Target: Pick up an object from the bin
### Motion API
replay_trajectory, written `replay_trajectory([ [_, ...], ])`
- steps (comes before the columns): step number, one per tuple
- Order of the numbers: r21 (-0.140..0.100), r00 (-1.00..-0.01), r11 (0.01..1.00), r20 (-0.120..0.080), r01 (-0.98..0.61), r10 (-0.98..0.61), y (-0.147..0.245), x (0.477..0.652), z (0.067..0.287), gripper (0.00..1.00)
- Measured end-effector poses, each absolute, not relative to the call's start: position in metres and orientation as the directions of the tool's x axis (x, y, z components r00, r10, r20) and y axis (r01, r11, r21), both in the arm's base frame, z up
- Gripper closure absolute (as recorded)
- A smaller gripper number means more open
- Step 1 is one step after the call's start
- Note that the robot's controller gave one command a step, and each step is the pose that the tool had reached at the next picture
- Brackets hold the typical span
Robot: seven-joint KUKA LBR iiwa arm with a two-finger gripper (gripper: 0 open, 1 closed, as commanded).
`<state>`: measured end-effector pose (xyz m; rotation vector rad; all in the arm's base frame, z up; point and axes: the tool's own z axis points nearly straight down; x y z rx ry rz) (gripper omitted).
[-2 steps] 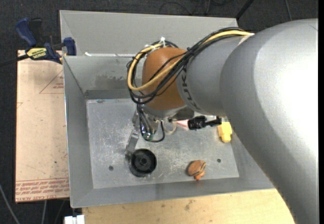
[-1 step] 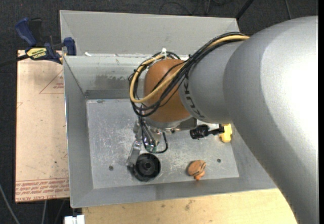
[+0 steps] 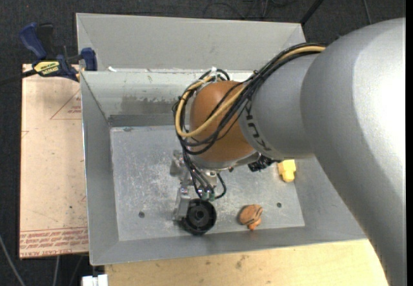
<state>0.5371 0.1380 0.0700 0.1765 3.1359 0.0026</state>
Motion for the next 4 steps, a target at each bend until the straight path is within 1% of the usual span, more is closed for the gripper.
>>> replay_trajectory([
  [1, 0.002, -0.99, 0.99, -0.001, 0.142, 0.142, 0.108, 0.499, 0.07, 0.0],
  [2, 0.004, -0.988, 0.988, -0.006, 0.155, 0.155, 0.081, 0.491, 0.071, 0.0],
  [3, 0.001, -0.979, 0.979, 0.0, 0.205, 0.205, 0.055, 0.5, 0.078, 0.0],
  [4, 0.002, -0.977, 0.977, -0.004, 0.214, 0.214, 0.047, 0.492, 0.071, 1.0],
])
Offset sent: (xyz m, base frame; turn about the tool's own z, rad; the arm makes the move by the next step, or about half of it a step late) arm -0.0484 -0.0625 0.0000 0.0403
